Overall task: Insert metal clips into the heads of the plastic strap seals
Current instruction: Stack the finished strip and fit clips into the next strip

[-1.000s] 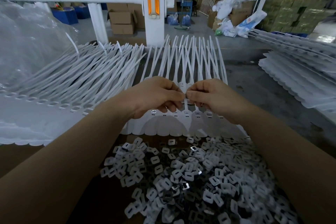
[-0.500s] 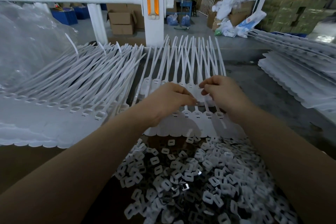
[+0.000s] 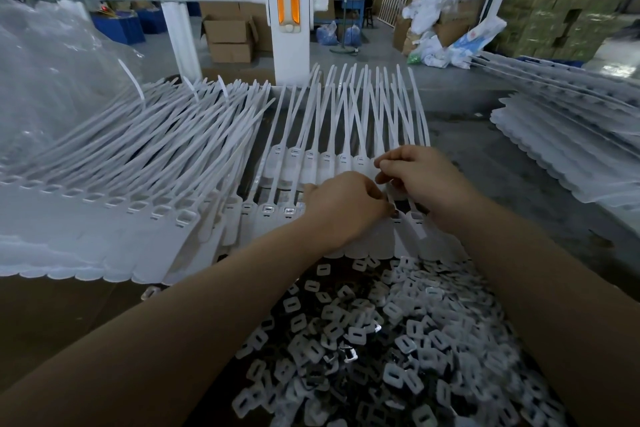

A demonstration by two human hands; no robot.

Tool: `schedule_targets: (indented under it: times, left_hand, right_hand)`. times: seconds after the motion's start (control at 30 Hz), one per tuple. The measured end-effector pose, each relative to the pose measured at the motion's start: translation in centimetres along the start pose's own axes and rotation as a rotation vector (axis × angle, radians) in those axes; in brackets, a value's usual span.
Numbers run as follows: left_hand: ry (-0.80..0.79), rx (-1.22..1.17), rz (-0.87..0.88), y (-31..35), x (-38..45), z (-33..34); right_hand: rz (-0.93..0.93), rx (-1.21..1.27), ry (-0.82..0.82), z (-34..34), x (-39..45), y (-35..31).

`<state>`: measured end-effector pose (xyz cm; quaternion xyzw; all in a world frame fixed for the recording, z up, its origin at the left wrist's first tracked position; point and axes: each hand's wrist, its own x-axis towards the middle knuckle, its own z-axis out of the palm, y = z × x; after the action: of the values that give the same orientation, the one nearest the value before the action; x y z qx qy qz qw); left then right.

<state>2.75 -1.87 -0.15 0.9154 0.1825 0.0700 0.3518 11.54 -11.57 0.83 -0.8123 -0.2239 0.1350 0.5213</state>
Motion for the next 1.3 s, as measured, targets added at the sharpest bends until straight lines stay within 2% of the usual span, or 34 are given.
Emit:
schedule_targets:
  times: [0.27,0.53,0.7,0.8,0.9,1.1,1.3]
  left_hand:
    - [0.084,0.141,0.04,-0.1,0.0,0.3]
    - [0.158,0.3,0.319,-0.1,-0.6,-0.3]
    - [-0.043,0.37,0.39,-0.7,-0.3,-2.2]
    - [-0.211,0.167,0.349,-1.1,-0.5,-3.5]
    - [-0.255,-0.01,0.369,-1.7,-0.9,-5.4]
    - [-0.484,0.115,0.435,-0.7,-2.3,-7.1]
    - [-0.486,0.33,0.443,-0.1,-2.8,-5.8]
  right_hand:
    - [0.0,-0.016,0.0,0.0,0.2,0.1]
    - [0.001,-0.01,0.004,-0.1,0.2,0.0]
    - [0.0,-0.02,-0.003,-0.2,0.3,0.0]
    - [0.003,-0.013,0.003,-0.3,0.3,0.0]
    - [0.005,-0.005,0.007,-0.3,0.2,0.0]
    - [0.014,0.004,0.009,-0.4,0.3,0.2]
    - [0.006,0.002,0.008,-0.5,0.2,0.3]
